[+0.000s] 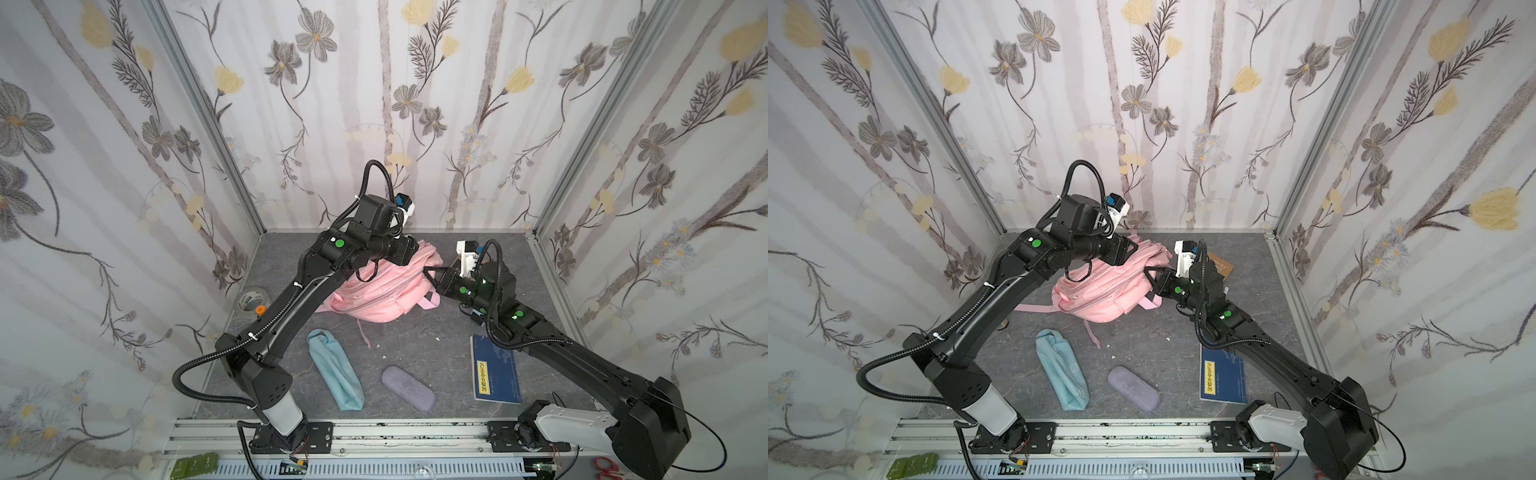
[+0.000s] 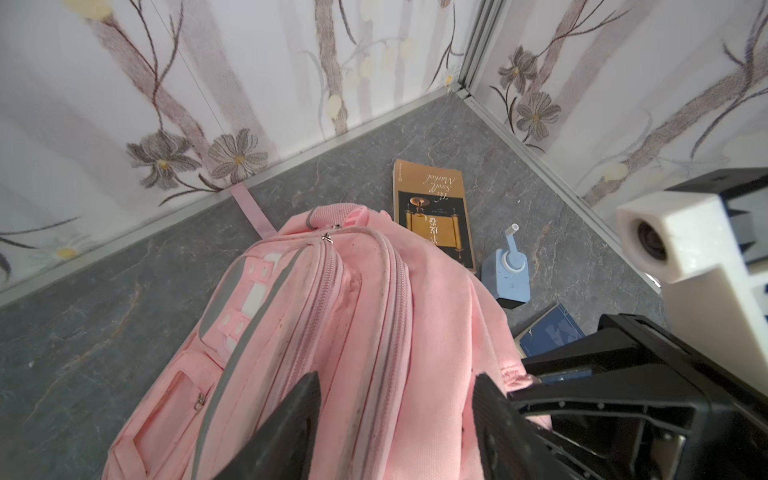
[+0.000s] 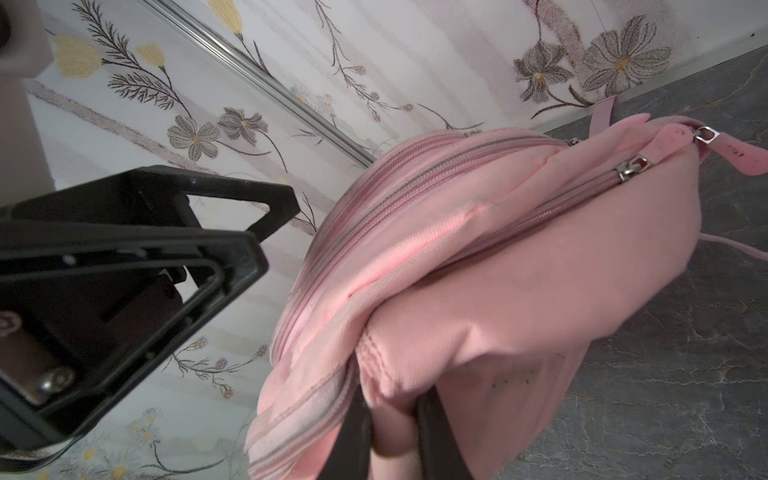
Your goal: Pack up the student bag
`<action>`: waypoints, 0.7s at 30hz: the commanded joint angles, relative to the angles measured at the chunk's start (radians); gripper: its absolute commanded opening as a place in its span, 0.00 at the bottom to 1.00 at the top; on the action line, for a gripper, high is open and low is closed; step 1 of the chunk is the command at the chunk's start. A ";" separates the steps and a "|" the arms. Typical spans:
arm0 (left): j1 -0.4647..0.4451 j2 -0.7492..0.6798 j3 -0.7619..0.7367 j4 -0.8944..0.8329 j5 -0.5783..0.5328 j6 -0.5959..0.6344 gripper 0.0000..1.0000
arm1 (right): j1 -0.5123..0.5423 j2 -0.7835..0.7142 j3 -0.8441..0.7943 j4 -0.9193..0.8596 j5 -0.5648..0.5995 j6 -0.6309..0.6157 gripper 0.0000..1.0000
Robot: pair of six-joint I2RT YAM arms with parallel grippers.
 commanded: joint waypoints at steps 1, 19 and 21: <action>-0.004 0.045 0.060 -0.120 0.015 -0.031 0.61 | 0.016 -0.005 -0.004 0.149 0.031 -0.027 0.00; -0.008 0.204 0.269 -0.342 -0.117 0.007 0.41 | 0.068 -0.007 0.003 0.074 0.088 -0.105 0.00; -0.007 0.206 0.267 -0.362 -0.105 0.009 0.41 | 0.070 -0.006 0.004 0.072 0.088 -0.104 0.00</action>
